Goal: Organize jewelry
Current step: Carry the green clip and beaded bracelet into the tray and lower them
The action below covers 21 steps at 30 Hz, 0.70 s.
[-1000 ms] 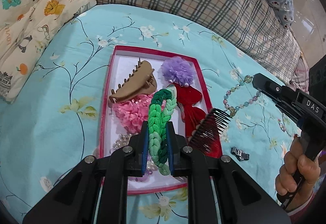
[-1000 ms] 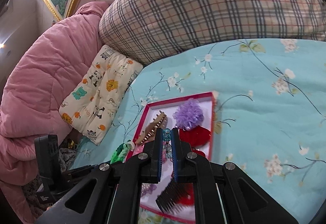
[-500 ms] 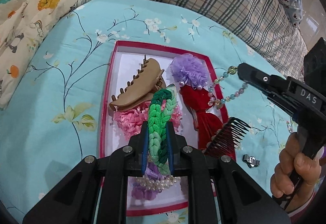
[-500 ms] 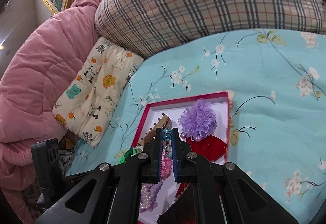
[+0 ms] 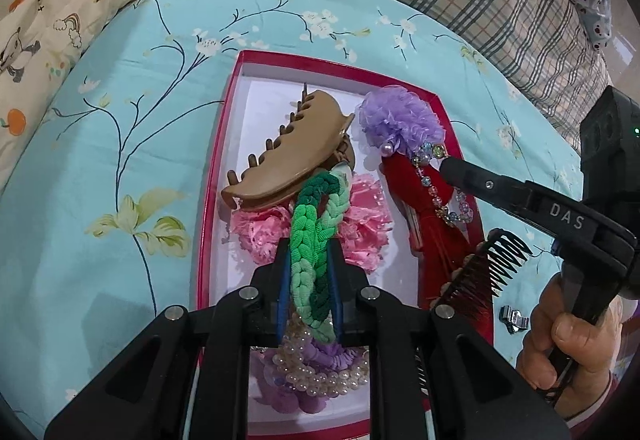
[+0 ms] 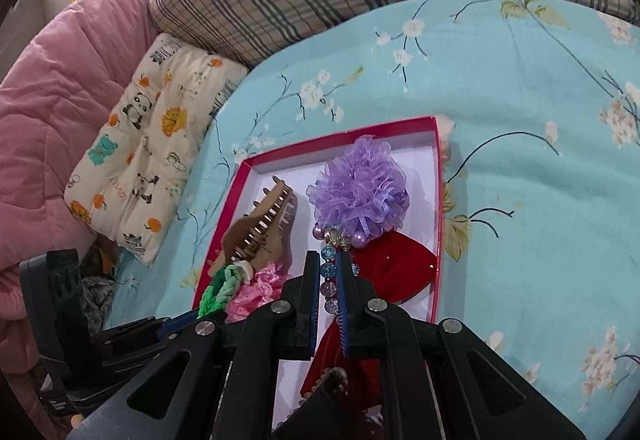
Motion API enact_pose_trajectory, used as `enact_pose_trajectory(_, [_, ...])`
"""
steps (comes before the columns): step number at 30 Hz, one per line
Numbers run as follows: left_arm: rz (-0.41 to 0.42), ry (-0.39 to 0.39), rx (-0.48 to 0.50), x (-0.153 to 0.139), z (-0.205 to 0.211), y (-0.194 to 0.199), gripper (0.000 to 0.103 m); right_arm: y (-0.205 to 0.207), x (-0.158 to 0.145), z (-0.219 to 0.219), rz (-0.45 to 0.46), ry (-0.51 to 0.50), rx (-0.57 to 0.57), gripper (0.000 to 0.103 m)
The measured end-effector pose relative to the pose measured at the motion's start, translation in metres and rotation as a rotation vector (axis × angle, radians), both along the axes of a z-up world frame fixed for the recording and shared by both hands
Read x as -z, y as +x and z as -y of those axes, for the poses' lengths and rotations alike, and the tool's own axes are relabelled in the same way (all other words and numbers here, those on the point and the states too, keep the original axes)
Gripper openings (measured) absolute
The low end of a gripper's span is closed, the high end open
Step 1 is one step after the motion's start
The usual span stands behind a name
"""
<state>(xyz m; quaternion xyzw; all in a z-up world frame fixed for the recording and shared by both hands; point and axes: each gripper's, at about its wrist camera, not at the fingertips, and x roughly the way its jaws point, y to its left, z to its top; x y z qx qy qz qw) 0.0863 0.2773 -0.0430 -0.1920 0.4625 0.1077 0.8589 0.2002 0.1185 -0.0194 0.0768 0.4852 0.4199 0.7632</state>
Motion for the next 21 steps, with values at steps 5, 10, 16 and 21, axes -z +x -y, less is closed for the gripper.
enact_pose_trajectory(5, [-0.007, -0.016, -0.009, 0.003, -0.003, 0.000, 0.016, -0.002, 0.005, -0.009, -0.005, -0.023, -0.024, 0.007])
enact_pose_trajectory(10, [-0.005, -0.021, -0.005, 0.003, -0.003, -0.001, 0.016, -0.003, 0.007, -0.012, -0.011, -0.033, -0.027, 0.012])
enact_pose_trajectory(16, [-0.001, -0.029, -0.010, 0.001, -0.004, -0.001, 0.031, -0.002, 0.009, -0.011, -0.018, -0.044, -0.024, 0.013])
enact_pose_trajectory(21, [0.003, -0.030, -0.009, -0.003, -0.003, -0.004, 0.036, -0.002, 0.006, -0.010, -0.017, -0.039, -0.023, 0.014])
